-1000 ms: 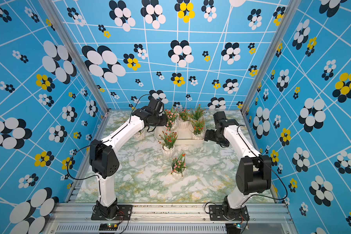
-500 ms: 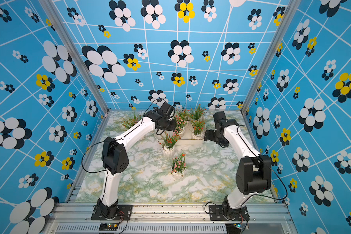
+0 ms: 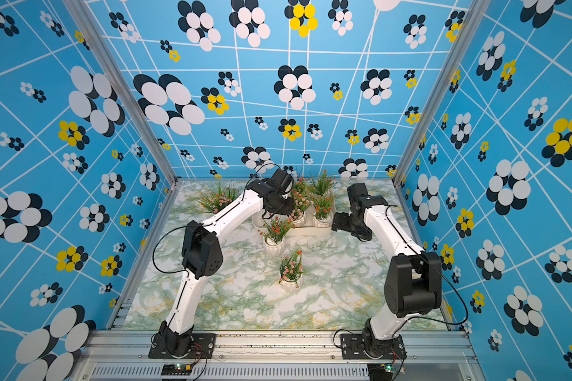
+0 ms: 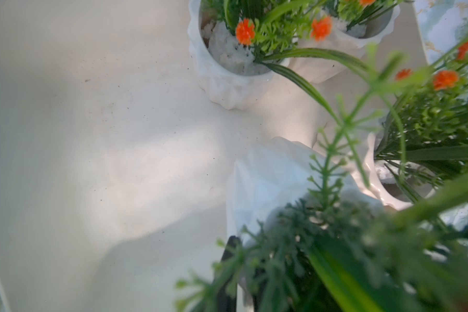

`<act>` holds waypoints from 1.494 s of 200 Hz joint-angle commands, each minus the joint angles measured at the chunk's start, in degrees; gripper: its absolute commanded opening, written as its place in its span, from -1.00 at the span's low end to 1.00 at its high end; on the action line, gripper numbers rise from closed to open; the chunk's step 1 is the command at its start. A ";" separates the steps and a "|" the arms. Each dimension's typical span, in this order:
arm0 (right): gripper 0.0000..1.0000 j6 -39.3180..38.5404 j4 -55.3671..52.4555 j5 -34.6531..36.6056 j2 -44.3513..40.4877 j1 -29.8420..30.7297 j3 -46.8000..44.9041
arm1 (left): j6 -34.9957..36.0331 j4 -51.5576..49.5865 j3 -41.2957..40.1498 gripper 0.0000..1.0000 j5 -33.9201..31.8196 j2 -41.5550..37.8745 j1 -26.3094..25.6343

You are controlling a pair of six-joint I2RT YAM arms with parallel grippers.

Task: Put the potted gypsophila into the storage box
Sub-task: Place the baby's breath potted plant at the storage box.

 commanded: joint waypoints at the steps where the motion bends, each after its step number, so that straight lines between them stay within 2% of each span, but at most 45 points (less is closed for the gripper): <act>1: 0.98 -1.24 0.40 -0.65 -0.13 -0.32 -0.47 | 0.95 -0.95 4.10 -1.00 1.66 1.25 -0.57; 63: 0.98 -1.42 0.75 -1.21 0.63 -0.32 -0.73 | 0.93 -2.80 8.49 -0.99 2.21 5.11 -0.88; 153: 0.98 -1.56 1.19 -1.55 0.75 -2.44 -1.50 | 0.07 -3.30 11.30 -0.79 3.53 8.32 -0.96; 191: 0.98 -1.54 1.18 -1.58 0.41 -2.54 -1.88 | 0.13 -3.33 11.75 -0.58 4.25 8.71 -0.90; 216: 0.98 -1.58 1.00 -1.66 0.01 -2.68 -1.98 | 0.30 -3.74 11.96 -0.41 4.10 8.62 -0.89; 278: 0.98 -1.21 0.05 -1.39 -1.43 -2.69 -2.25 | 1.38 -6.18 12.18 -0.37 1.08 4.54 -0.53; 299: 0.98 -0.88 -0.35 -1.26 -1.98 -2.70 -2.87 | 1.83 -6.41 12.16 -0.27 0.02 1.69 -0.28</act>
